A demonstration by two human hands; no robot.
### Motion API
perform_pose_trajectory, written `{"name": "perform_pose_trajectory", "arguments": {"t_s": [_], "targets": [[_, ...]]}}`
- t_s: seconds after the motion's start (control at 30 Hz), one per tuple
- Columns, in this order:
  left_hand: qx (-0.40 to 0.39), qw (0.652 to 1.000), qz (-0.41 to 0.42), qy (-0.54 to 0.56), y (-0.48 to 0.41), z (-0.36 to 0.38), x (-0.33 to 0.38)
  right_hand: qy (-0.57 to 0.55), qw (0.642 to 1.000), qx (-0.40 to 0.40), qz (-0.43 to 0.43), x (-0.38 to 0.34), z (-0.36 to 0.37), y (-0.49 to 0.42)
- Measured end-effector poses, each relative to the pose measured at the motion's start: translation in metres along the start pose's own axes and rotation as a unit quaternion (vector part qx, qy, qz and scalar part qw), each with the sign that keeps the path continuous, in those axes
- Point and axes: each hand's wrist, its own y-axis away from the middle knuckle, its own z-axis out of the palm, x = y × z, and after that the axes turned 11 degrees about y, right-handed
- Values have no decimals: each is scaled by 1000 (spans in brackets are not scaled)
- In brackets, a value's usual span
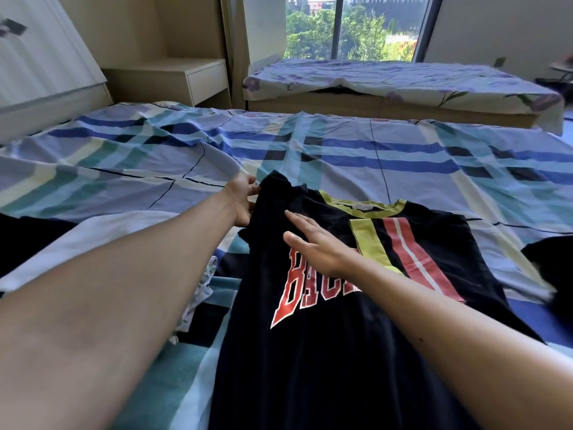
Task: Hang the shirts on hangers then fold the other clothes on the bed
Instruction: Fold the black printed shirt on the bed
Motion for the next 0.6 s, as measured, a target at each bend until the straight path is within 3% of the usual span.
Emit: {"name": "perform_pose_trajectory", "arguments": {"t_s": [0.13, 0.27, 0.37, 0.43, 0.6], "targets": [[42, 994, 57, -81, -7, 4, 12, -26, 999, -3, 27, 0, 14, -7], [81, 953, 102, -274, 1, -1, -2, -15, 999, 6, 39, 4, 22, -7], [45, 942, 35, -330, 4, 6, -25, -8, 999, -2, 44, 5, 30, -7], [14, 952, -8, -306, -2, 17, -31, 1, 999, -10, 42, 7, 32, -9], [3, 948, -25, -316, -9, 26, -24, 24, 999, -20, 34, 10, 28, -9]]}}
